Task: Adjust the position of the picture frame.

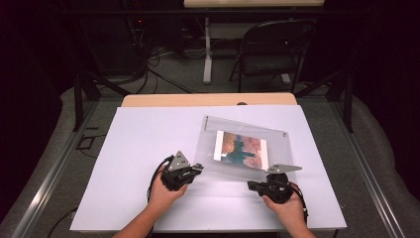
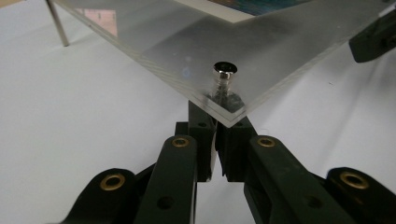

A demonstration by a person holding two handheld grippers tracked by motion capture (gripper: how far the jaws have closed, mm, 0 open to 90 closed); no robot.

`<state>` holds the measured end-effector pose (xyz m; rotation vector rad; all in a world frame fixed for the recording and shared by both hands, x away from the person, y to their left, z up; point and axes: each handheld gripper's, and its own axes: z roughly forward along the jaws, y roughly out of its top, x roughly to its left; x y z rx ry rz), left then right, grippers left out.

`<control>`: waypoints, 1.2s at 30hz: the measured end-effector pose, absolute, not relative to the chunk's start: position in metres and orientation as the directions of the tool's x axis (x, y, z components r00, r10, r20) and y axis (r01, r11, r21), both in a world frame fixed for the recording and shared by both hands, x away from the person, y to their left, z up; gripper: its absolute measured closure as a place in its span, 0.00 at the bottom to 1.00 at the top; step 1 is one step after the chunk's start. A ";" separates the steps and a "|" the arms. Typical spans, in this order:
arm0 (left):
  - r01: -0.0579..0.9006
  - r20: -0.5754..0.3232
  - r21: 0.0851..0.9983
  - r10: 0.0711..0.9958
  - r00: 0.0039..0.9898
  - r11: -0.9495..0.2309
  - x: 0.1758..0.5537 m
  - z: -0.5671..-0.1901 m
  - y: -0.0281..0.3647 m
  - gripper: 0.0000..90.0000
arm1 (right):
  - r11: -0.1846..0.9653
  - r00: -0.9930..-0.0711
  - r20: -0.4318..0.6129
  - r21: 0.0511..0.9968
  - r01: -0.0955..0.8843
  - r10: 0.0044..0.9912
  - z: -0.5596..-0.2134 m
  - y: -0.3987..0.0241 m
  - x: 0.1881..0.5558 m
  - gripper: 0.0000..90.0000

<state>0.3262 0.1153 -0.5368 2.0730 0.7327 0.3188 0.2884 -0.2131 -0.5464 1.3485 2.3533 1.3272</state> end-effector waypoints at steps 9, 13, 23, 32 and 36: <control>0.385 -0.058 0.822 0.611 0.790 -0.420 0.312 -0.538 0.116 0.94 | 0.177 -0.569 0.348 0.719 0.672 0.745 -0.545 -0.218 0.303 1.00; 0.393 -0.068 0.823 0.616 0.785 -0.410 0.306 -0.538 0.117 0.94 | 0.169 -0.564 0.354 0.719 0.674 0.746 -0.544 -0.218 0.311 1.00; 0.386 -0.040 0.819 0.629 0.777 -0.425 0.288 -0.538 0.116 0.94 | 0.183 -0.568 0.355 0.708 0.682 0.742 -0.543 -0.215 0.328 1.00; 0.390 -0.051 0.817 0.621 0.782 -0.425 0.278 -0.541 0.110 0.94 | 0.192 -0.566 0.352 0.700 0.688 0.746 -0.543 -0.211 0.342 1.00; 0.394 -0.061 0.814 0.611 0.789 -0.427 0.275 -0.543 0.104 0.94 | 0.208 -0.568 0.328 0.701 0.682 0.755 -0.543 -0.210 0.345 1.00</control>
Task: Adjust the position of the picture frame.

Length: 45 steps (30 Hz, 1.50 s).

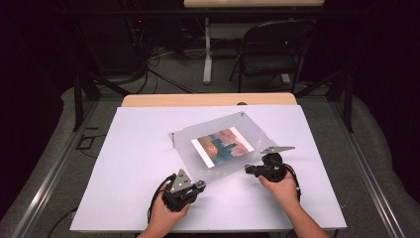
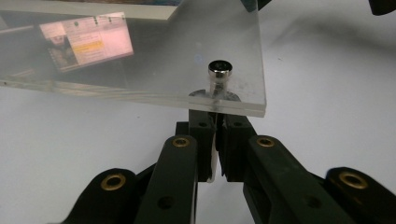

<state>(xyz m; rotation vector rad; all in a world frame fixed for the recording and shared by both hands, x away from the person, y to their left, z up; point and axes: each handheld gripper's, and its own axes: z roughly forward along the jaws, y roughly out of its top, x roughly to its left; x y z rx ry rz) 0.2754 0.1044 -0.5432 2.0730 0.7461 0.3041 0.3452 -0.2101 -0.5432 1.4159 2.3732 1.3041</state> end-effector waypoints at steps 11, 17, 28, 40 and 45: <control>0.391 -0.059 0.788 0.575 0.816 -0.475 0.282 -0.552 0.089 0.94 | 0.215 -0.549 0.295 0.699 0.682 0.782 -0.549 -0.219 0.341 1.00; 0.383 -0.075 0.791 0.545 0.835 -0.477 0.287 -0.552 0.078 0.94 | 0.186 -0.523 0.281 0.716 0.672 0.805 -0.546 -0.231 0.330 0.98; 0.400 -0.116 0.782 0.519 0.847 -0.478 0.298 -0.556 0.061 0.93 | 0.145 -0.500 0.281 0.742 0.655 0.819 -0.548 -0.253 0.299 0.77; 0.429 -0.176 0.794 0.512 0.841 -0.431 0.290 -0.546 0.084 0.58 | 0.181 -0.548 0.227 0.786 0.591 0.805 -0.544 -0.251 0.285 0.64; 0.412 -0.157 0.803 0.514 0.843 -0.431 0.287 -0.540 0.100 0.50 | 0.208 -0.573 0.204 0.794 0.572 0.794 -0.542 -0.244 0.280 0.61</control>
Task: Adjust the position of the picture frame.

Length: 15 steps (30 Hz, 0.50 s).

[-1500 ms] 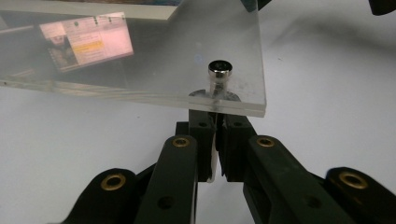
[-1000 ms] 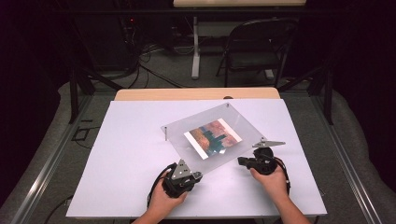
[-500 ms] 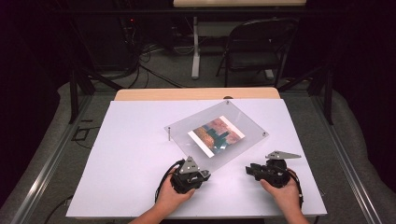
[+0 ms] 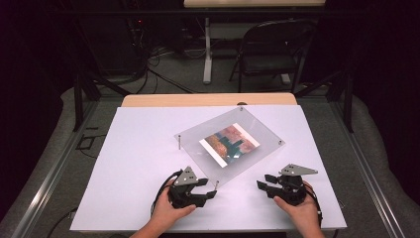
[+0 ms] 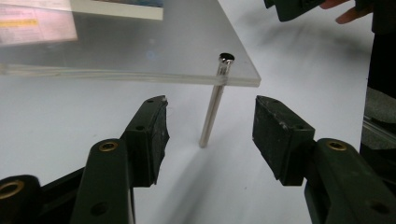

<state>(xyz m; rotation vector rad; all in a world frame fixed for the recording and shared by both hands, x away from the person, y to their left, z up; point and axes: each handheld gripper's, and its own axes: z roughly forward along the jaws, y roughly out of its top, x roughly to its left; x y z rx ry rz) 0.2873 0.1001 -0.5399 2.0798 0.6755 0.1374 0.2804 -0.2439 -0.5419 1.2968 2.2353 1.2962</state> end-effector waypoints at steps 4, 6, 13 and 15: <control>0.396 -0.164 0.827 0.502 0.849 -0.399 0.287 -0.535 0.114 0.47 | 0.227 -0.582 0.183 0.798 0.559 0.792 -0.543 -0.239 0.278 0.57; 0.395 -0.168 0.830 0.498 0.851 -0.395 0.287 -0.532 0.121 0.47 | 0.215 -0.578 0.198 0.795 0.567 0.791 -0.543 -0.239 0.277 0.54; 0.354 -0.132 0.859 0.506 0.852 -0.371 0.295 -0.533 0.141 0.42 | 0.206 -0.580 0.195 0.807 0.553 0.791 -0.542 -0.241 0.275 0.43; 0.370 -0.138 0.856 0.528 0.838 -0.362 0.299 -0.534 0.147 0.42 | 0.195 -0.570 0.199 0.809 0.555 0.797 -0.541 -0.243 0.274 0.42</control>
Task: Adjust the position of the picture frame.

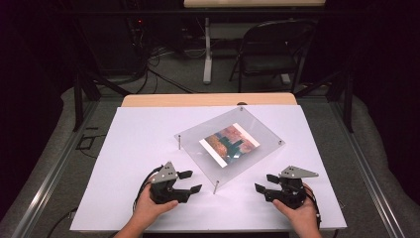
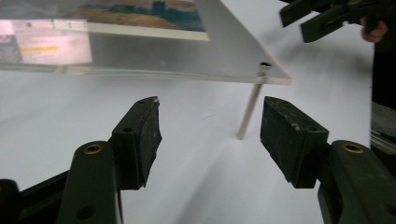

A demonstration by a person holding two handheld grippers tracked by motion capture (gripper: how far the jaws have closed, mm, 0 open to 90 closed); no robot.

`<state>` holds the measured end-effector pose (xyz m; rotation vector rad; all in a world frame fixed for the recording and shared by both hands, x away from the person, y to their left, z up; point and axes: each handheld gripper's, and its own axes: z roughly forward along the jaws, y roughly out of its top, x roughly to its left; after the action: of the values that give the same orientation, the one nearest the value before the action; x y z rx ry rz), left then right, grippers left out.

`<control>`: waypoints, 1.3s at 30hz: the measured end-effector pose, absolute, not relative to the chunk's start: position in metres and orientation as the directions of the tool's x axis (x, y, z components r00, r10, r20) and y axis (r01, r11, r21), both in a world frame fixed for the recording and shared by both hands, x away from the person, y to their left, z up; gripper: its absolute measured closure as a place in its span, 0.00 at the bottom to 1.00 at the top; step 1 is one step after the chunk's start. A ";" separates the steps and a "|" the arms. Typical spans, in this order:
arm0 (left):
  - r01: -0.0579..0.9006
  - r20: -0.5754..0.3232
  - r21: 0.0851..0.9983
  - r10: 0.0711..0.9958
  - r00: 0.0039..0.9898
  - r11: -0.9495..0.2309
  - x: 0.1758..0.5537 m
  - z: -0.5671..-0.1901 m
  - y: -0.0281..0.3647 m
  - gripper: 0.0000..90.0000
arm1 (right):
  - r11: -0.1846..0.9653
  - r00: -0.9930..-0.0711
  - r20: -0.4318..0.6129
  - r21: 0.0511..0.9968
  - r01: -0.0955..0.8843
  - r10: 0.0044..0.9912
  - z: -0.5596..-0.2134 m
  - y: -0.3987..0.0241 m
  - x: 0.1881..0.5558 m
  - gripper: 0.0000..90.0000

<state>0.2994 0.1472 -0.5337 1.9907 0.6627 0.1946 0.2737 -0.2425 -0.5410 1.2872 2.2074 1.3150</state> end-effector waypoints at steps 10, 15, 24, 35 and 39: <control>0.437 -0.119 0.837 0.670 0.732 -0.330 0.338 -0.539 0.170 0.45 | 0.186 -0.565 0.202 0.812 0.553 0.800 -0.542 -0.243 0.269 0.37; 0.470 -0.070 0.815 0.747 0.661 -0.340 0.368 -0.547 0.183 0.53 | 0.182 -0.562 0.203 0.812 0.554 0.802 -0.542 -0.244 0.267 0.39; 0.461 -0.056 0.821 0.756 0.652 -0.337 0.401 -0.556 0.184 0.57 | 0.177 -0.561 0.214 0.809 0.560 0.799 -0.543 -0.246 0.266 0.41; 0.479 -0.065 0.817 0.774 0.630 -0.321 0.426 -0.564 0.173 0.64 | 0.168 -0.569 0.216 0.820 0.547 0.793 -0.543 -0.244 0.262 0.48; 0.484 -0.070 0.814 0.773 0.631 -0.321 0.430 -0.564 0.171 0.73 | 0.168 -0.573 0.219 0.821 0.545 0.790 -0.543 -0.244 0.260 0.51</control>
<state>0.4302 0.1708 -0.5640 1.9852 0.9867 0.4211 0.2601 -0.2437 -0.5427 1.2874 2.1872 1.3612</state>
